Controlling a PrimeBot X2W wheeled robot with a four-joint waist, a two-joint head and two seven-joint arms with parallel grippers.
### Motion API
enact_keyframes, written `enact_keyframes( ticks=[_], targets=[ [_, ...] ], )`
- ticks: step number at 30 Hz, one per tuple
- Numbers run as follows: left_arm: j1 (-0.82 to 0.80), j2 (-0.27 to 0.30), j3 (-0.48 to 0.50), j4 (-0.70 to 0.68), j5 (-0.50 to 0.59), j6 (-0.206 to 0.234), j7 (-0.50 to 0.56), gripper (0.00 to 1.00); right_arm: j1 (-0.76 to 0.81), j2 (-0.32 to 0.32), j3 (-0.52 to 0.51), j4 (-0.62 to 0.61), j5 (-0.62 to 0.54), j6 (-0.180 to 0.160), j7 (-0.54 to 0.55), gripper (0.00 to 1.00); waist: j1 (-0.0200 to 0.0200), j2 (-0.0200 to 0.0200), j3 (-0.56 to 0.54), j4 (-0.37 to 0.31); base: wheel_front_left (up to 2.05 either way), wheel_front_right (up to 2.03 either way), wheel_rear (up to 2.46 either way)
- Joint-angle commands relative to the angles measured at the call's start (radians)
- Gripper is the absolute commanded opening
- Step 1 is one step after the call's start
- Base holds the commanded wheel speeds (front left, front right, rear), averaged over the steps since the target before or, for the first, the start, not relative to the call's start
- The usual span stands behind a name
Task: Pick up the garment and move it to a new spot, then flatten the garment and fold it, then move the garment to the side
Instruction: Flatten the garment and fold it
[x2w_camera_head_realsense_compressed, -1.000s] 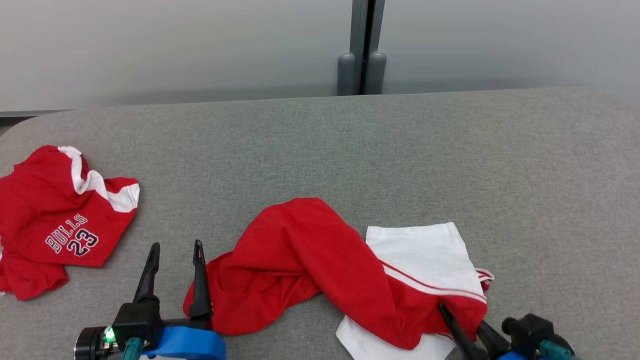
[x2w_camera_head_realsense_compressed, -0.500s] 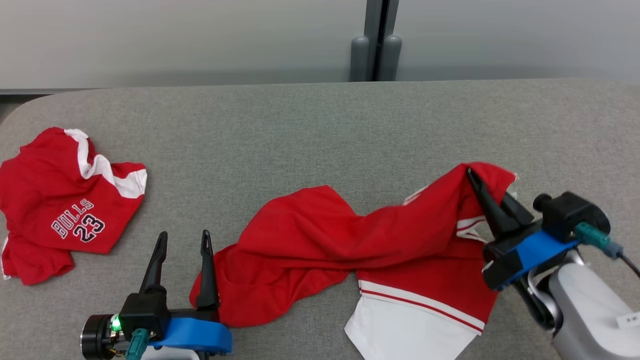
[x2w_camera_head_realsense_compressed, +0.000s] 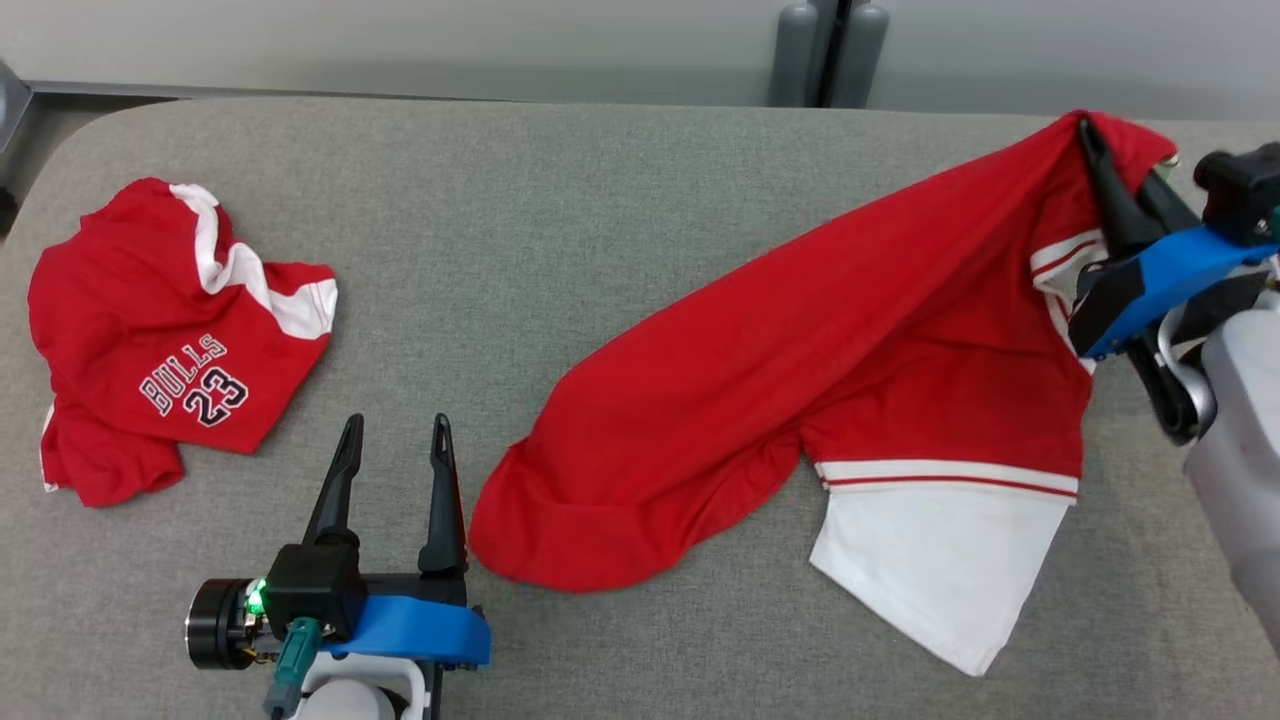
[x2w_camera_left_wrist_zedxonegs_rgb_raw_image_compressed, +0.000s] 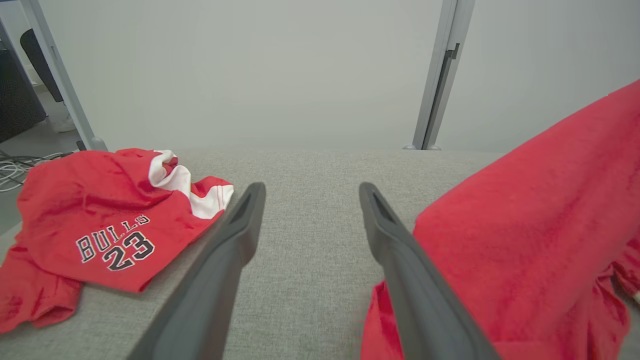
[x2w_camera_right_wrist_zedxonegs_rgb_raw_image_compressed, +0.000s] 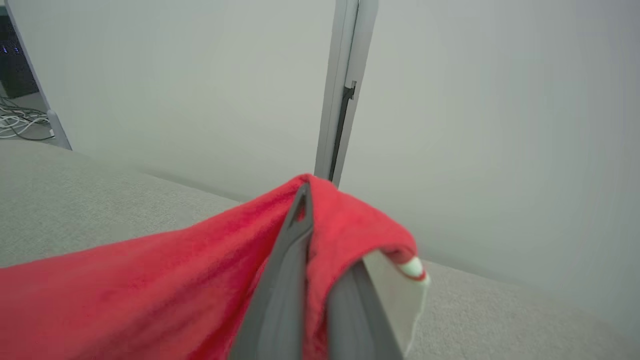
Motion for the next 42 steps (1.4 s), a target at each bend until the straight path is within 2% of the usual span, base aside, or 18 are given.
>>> enact_keyframes(
  ticks=[1, 4, 5, 8, 13, 23, 31, 42],
  targets=[
    [-0.02, 0.0, -0.004, -0.003, -0.007, 0.006, 0.0, 1.0, -0.045, -0.003, -0.009, 0.048, -0.006, 0.0, -0.003, 0.0, -0.0001, -0.0004, 0.019, 0.016, 0.0, 0.0, 0.0],
    [-0.028, -0.001, -0.011, -0.003, -0.007, 0.008, 0.0, 1.0, -0.081, -0.002, -0.02, 0.115, -0.012, 0.0, -0.003, 0.0, -0.0001, -0.0004, 0.028, 0.022, 0.0, 0.0, 0.0],
    [-0.033, 0.0, -0.016, -0.003, -0.009, 0.009, 0.0, 1.0, -0.103, 0.012, -0.011, 0.186, -0.01, 0.0, -0.003, 1.0, -0.0001, -0.0004, 0.033, 0.027, 0.0, 0.0, 0.0],
    [-0.033, -0.001, -0.019, -0.005, -0.011, 0.017, 0.0, 1.0, -0.125, 0.015, -0.001, 0.214, -0.005, 0.0, -0.004, 1.0, -0.0001, -0.0004, 0.037, 0.024, 0.0, 0.0, 0.0],
    [-0.025, 0.0, -0.017, -0.003, -0.008, 0.022, 0.0, 1.0, -0.068, 0.016, 0.004, 0.223, 0.002, 0.0, -0.003, 1.0, -0.0001, -0.0004, 0.029, 0.005, 0.0, 0.0, 0.0],
    [0.014, 0.0, 0.023, 0.003, 0.014, 0.012, 0.0, 1.0, 0.17, 0.006, -0.088, 0.059, 0.006, 0.0, -0.003, 1.0, -0.0001, -0.0004, -0.046, -0.065, 0.0, 0.0, 0.0],
    [0.056, -0.001, 0.052, -0.004, 0.023, 0.003, 0.0, 1.0, 0.412, 0.06, -0.184, -0.142, -0.037, 0.0, -0.003, 1.0, -0.0001, -0.0004, -0.094, -0.101, 0.0, 0.0, 0.0],
    [0.091, 0.0, 0.057, -0.004, 0.019, 0.003, 0.0, 1.0, 0.692, 0.198, -0.257, -0.352, -0.105, 0.0, -0.003, 1.0, -0.0001, -0.0004, -0.127, -0.105, 0.0, 0.0, 0.0]
  ],
)
